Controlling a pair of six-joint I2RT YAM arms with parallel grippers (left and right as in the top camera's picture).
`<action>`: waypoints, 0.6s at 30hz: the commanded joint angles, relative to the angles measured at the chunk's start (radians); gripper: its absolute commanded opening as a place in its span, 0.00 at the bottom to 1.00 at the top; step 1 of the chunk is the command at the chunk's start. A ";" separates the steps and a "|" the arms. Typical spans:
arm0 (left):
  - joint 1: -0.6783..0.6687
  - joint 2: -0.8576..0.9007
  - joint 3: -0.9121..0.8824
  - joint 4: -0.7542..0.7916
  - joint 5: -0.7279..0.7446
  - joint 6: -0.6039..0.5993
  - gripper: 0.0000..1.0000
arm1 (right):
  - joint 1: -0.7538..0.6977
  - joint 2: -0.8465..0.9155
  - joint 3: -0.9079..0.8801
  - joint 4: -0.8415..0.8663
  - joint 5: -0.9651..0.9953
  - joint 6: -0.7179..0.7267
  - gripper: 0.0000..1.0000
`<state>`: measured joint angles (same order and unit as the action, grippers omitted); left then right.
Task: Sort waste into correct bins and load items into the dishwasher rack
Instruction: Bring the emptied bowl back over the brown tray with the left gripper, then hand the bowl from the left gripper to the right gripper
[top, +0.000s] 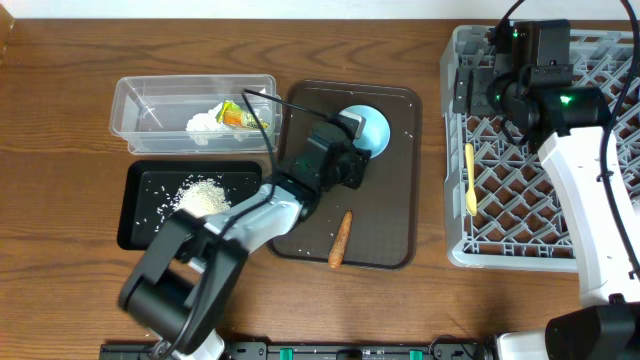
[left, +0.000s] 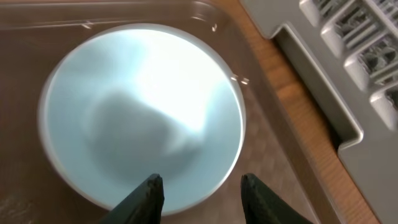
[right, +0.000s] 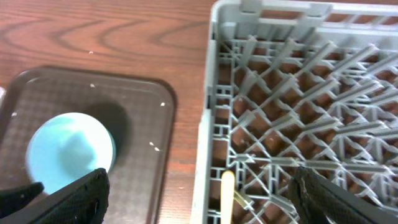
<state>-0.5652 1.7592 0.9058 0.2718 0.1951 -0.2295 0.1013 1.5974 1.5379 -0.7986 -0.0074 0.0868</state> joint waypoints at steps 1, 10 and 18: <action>0.045 -0.120 0.015 -0.103 -0.013 0.011 0.46 | 0.001 0.019 0.006 0.001 -0.092 -0.022 0.92; 0.220 -0.358 0.015 -0.599 -0.013 0.011 0.57 | 0.093 0.153 0.006 0.063 -0.203 -0.051 0.87; 0.328 -0.418 0.015 -0.729 -0.013 0.011 0.58 | 0.185 0.327 0.006 0.168 -0.174 -0.008 0.59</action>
<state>-0.2531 1.3510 0.9115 -0.4477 0.1837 -0.2283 0.2649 1.8771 1.5379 -0.6441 -0.1883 0.0498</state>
